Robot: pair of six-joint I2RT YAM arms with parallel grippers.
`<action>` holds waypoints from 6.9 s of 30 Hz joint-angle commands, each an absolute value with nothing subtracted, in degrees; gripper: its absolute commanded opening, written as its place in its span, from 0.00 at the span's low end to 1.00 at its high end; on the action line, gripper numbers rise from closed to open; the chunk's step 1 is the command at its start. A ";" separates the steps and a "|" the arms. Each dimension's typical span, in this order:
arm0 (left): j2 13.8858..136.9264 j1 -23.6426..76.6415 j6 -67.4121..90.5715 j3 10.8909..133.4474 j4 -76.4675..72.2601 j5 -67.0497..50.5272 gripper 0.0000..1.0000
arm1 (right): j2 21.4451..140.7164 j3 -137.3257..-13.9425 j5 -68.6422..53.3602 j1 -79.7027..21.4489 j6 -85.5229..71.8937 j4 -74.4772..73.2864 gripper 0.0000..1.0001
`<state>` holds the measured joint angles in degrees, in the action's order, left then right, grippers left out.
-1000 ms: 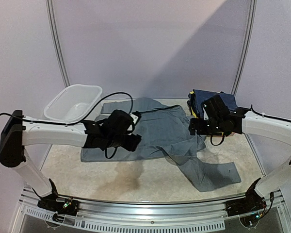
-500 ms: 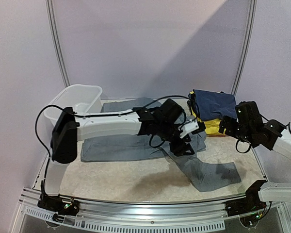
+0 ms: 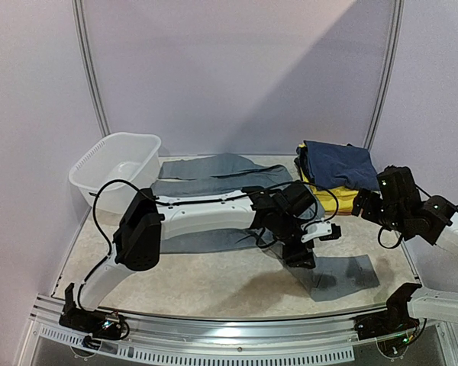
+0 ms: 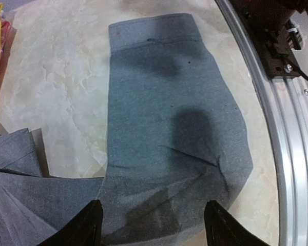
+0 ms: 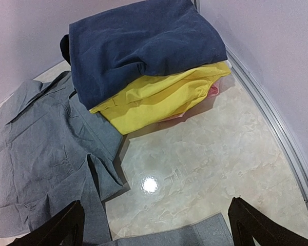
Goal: Fold and stack the mixed laundry pile
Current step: Fold the flattened shirt at the center of the board.
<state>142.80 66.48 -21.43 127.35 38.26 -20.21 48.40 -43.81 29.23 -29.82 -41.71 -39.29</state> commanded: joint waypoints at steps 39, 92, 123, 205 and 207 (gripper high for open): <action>144.37 64.01 -17.06 127.06 35.56 -15.10 0.00 | 48.82 -41.45 25.70 -29.53 -39.94 -37.12 0.99; 83.81 44.12 15.39 51.55 -0.62 14.80 0.80 | 76.10 -34.54 -2.76 -29.49 -33.96 -16.01 0.96; 72.97 44.12 17.18 39.19 1.95 17.73 0.76 | 83.00 -29.56 -9.76 -31.58 -39.07 -5.39 0.68; 34.02 43.95 36.68 24.25 28.11 15.87 0.81 | 118.50 -101.64 -27.89 -52.27 -27.27 -23.64 0.67; 40.74 43.99 37.20 25.00 25.21 13.37 0.78 | 115.01 -96.34 -26.86 -51.00 -27.93 -20.61 0.67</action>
<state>31.59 43.86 36.01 25.47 31.57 21.91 121.62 -103.77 -32.29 -53.36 -29.82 -21.85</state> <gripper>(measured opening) 0.802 0.670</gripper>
